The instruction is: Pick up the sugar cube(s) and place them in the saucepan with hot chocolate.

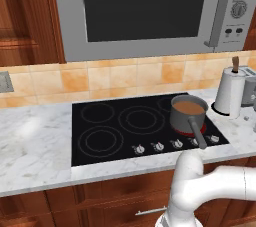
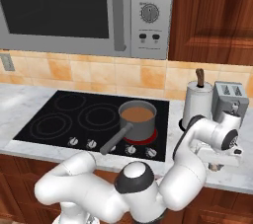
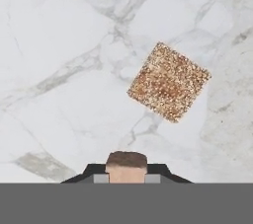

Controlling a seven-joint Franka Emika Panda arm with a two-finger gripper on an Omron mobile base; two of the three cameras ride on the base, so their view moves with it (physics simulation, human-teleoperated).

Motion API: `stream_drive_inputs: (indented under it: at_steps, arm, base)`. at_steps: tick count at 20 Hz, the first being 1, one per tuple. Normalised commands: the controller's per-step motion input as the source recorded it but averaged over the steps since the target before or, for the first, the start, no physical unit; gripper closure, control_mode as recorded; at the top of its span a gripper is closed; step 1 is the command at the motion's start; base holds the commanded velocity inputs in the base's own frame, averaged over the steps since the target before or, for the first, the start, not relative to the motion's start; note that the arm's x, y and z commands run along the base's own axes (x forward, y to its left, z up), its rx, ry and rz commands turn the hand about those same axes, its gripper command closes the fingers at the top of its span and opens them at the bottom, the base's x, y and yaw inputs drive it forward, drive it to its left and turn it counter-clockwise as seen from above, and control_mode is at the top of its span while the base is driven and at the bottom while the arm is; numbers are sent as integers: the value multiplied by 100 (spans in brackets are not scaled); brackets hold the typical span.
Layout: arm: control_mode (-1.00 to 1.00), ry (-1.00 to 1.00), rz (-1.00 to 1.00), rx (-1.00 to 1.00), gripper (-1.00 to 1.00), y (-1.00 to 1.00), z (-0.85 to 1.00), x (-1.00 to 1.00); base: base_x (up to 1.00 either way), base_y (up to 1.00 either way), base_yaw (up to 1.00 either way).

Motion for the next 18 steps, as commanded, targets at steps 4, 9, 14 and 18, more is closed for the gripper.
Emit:
stream_drive_inputs:
  at_steps: [4, 9, 14, 18]
  arm:
    - [-100, -12, 0, 5, 100, 3, 61, -62]
    - [-100, -24, 0, 1, 100, 38, 83, -61]
    - [-100, -26, 0, 0, 100, 85, 88, -29]
    - [-100, -22, 0, 0, 100, 93, 72, -1]
  base:
    - [0, 0, 0]
    - [0, 0, 0]
    - [0, 0, 0]
    - [0, 0, 0]
